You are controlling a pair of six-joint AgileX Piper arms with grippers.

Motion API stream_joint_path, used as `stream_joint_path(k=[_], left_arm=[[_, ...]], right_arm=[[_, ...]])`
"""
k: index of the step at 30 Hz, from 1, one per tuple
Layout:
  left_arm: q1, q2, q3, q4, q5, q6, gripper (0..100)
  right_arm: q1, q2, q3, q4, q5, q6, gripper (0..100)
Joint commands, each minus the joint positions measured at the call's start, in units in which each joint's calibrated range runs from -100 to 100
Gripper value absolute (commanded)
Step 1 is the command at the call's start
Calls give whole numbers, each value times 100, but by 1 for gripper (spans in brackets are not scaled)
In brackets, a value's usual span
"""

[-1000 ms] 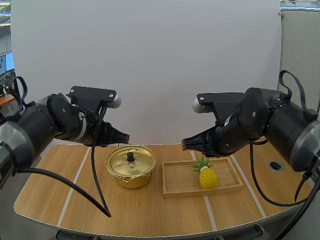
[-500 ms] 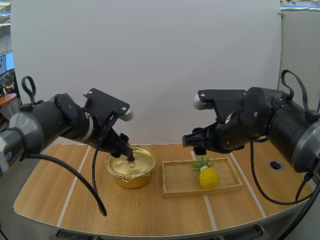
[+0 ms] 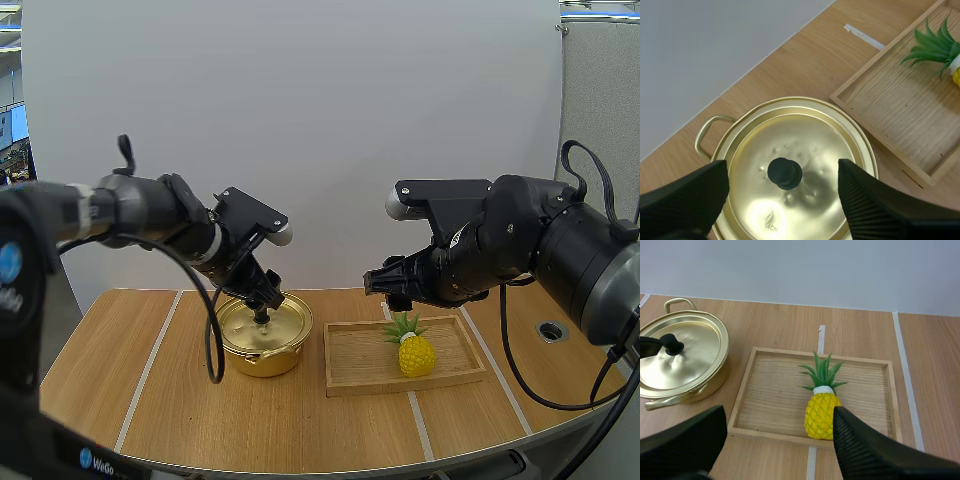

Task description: Open the pot, put the pineapple inside, and close it

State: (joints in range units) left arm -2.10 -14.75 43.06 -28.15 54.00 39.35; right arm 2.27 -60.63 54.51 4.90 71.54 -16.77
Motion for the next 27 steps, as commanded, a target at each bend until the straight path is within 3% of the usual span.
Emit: stream_joint_path(k=[1,27], left_arm=[[-21,382,-209,-38,-83,25,100],[-21,899,-393,-48,-288,104,100]], right_arm=[[-25,-33,-32,-11,-30,2,100],[-25,-33,-32,-11,241,2,100]])
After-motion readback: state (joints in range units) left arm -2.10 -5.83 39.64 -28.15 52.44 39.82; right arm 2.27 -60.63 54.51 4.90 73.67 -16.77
